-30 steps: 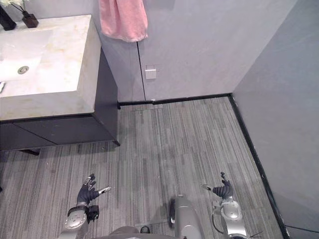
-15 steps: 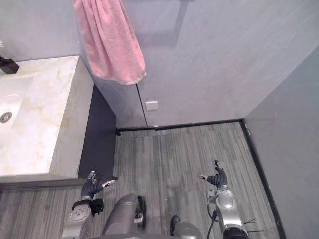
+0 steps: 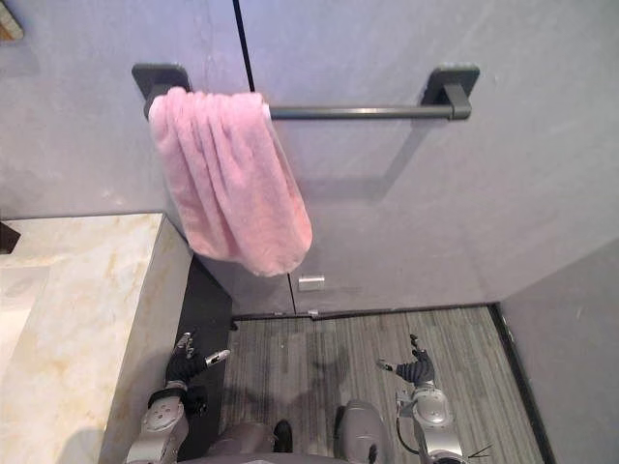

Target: Organize washtable

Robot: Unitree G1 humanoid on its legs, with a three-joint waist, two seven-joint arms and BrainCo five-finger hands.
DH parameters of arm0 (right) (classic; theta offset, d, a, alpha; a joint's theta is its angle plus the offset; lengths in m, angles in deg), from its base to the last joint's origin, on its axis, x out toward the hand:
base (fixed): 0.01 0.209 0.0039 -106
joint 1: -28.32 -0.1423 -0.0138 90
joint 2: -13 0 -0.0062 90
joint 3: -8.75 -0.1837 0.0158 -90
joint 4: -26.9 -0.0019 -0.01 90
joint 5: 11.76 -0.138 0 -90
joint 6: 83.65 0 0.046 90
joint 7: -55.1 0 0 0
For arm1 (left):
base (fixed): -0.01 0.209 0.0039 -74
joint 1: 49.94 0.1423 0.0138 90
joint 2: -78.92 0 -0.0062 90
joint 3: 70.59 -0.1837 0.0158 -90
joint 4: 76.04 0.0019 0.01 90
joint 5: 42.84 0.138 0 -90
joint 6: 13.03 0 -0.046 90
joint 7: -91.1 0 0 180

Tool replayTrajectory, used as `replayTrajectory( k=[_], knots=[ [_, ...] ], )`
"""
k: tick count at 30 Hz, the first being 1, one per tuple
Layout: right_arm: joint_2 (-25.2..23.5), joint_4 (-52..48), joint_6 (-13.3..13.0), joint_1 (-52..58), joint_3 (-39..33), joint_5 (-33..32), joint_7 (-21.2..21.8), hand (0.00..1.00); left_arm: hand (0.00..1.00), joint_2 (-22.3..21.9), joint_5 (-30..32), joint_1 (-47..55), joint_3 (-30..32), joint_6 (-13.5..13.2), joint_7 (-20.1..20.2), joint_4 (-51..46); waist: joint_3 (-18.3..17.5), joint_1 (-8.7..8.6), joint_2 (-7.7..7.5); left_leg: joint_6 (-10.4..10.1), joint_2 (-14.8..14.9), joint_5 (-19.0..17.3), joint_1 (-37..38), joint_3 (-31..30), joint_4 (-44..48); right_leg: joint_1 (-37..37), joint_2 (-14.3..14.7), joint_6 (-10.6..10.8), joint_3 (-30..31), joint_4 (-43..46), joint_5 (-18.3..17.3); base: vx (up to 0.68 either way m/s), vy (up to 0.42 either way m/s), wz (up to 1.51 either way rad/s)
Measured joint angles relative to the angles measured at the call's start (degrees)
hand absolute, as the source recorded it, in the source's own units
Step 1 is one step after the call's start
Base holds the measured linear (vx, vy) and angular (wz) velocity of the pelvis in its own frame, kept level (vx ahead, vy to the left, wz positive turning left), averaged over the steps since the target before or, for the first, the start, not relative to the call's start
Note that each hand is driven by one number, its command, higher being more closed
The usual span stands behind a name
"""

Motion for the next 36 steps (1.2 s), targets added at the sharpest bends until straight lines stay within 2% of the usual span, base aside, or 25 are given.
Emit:
replayTrajectory(
  k=[1, 2, 5, 6, 7, 9, 11, 12, 13, 16, 20, 29, 36],
  knots=[
    [0.0, 0.2, -0.1, 0.9, -0.1, 0.0, 0.0, 0.00, 0.00, 0.1, 0.0, 0.0, 0.1, 0.0, 0.0, 0.7, -0.3, 0.07, -0.30, -2.1, -0.1, -1.7, 0.6, -0.7, 0.7, 0.0, 0.1, -1.0, 0.4, -0.1, 4.7, 0.37, -0.137, 0.52],
    [0.4, 0.7, 0.0, 1.0, -0.2, 0.0, -0.1, 0.00, 0.00, -0.6, 0.0, 0.2, 0.1, 0.3, 0.0, 1.2, -0.9, 0.10, 0.99, -2.6, 1.3, -2.6, 0.8, -1.8, 1.3, 0.2, 1.0, -1.4, -1.1, 0.5, 4.3, 0.37, -0.162, 0.29],
    [-0.5, -1.3, -0.1, 2.0, 0.0, -0.1, -0.1, 0.00, 0.00, -1.7, 0.0, 1.4, 0.3, 0.2, 0.0, 0.8, -1.5, 0.12, 1.80, -3.9, 4.4, -2.4, -3.9, -1.2, 13.2, 4.2, 2.5, -3.0, -2.9, -3.1, 2.3, 0.32, -0.193, 0.28],
    [-0.7, -1.9, -0.1, 2.6, 0.2, -0.1, -0.1, 0.00, 0.00, -2.7, -0.1, 1.6, 0.4, 0.2, 0.0, -0.1, -1.4, 0.54, 1.87, -6.2, 6.1, -2.1, -7.9, 0.0, 21.9, 6.9, 3.0, -3.5, -3.4, -4.9, 2.1, 0.28, -0.137, 0.17],
    [-0.9, -1.8, -0.2, 2.7, 0.0, -0.3, -0.1, 0.00, 0.00, -3.2, -0.1, 2.0, 0.3, 0.2, 0.0, -0.3, -1.5, 0.78, 1.92, -6.0, 7.5, -3.0, -8.9, 0.8, 23.9, 9.3, 3.3, -3.9, -3.7, -6.3, 2.2, 0.28, -0.106, 0.05],
    [-0.9, -1.8, -0.4, 2.2, -0.3, -0.6, -0.3, 0.00, 0.00, -3.7, -0.1, 2.5, 0.2, 0.2, 0.1, -0.3, -1.4, 0.81, 1.97, -6.0, 8.8, -3.7, -9.7, 1.5, 20.3, 12.0, 3.1, -3.9, -3.6, -8.3, 2.2, 0.25, -0.031, -0.07],
    [-0.8, -1.6, -0.5, 1.6, -1.0, -0.6, -0.5, 0.00, 0.00, -3.7, -0.1, 2.2, 0.2, 0.2, 0.1, -0.7, -1.6, 0.54, 2.30, -6.8, 9.0, -2.9, -9.9, 1.2, 10.1, 12.9, 2.5, -3.8, -3.5, -9.1, 2.2, 0.19, 0.081, -0.08],
    [-0.6, -1.6, -0.5, 1.8, -1.4, -0.6, -0.9, 0.00, 0.00, -3.8, -0.1, 2.2, 0.1, 0.2, 0.1, -1.0, -2.2, 0.31, 3.61, -7.4, 9.2, 2.8, -9.6, 0.4, 2.1, 12.8, 2.8, -3.3, -3.6, -9.5, 2.3, 0.16, 0.149, -0.09],
    [-0.8, -0.5, -0.4, 1.7, -1.5, -0.6, -1.3, 0.00, 0.00, -3.5, -0.1, 1.9, 0.1, 0.2, 0.0, -1.1, -2.4, 0.48, 3.54, -7.2, 8.9, 5.2, -9.1, 0.2, 0.1, 13.3, 2.9, -1.8, -2.9, -10.4, 2.1, 0.15, 0.143, -0.08],
    [-1.1, 0.1, -0.4, 3.0, -1.6, -0.6, -1.3, 0.00, 0.00, -2.9, -0.1, 1.8, 0.0, 0.1, -0.1, -3.0, -2.8, 0.40, 2.80, -5.7, 5.9, 7.0, -6.6, 0.3, -4.9, 14.4, 0.2, -0.4, -2.7, -12.4, 2.5, 0.10, 0.137, 0.09],
    [-1.7, 0.3, -0.4, 3.4, -1.5, -0.5, -1.3, 0.00, 0.00, -2.9, 0.0, 2.8, -0.5, 0.1, -0.1, -5.6, -2.9, 0.26, 2.64, -4.7, 4.0, 9.0, -4.2, 0.2, -9.5, 15.8, -1.4, 0.7, -3.0, -14.4, 3.2, 0.04, 0.073, 0.06],
    [-2.8, 0.7, -0.5, 4.3, -1.0, -0.5, -1.3, 0.00, 0.00, -2.9, -0.3, 8.0, -0.9, -0.3, -0.3, -18.3, -3.5, 0.38, 1.41, -4.9, 3.4, 12.2, -1.4, -1.2, -14.4, 17.2, -1.3, 0.8, -4.3, -14.9, 3.3, -0.03, -0.009, 0.08],
    [-2.9, 0.4, -0.6, 5.6, 0.0, 0.0, -1.2, 0.00, 0.00, -2.7, -1.3, 11.3, -2.5, -2.2, 0.1, -30.4, -4.2, 0.47, 1.14, -4.8, 3.3, 13.6, 0.3, -2.6, -16.4, 18.1, -1.6, 0.9, -5.3, -15.0, 3.4, -0.07, -0.008, 0.07]
  ],
)
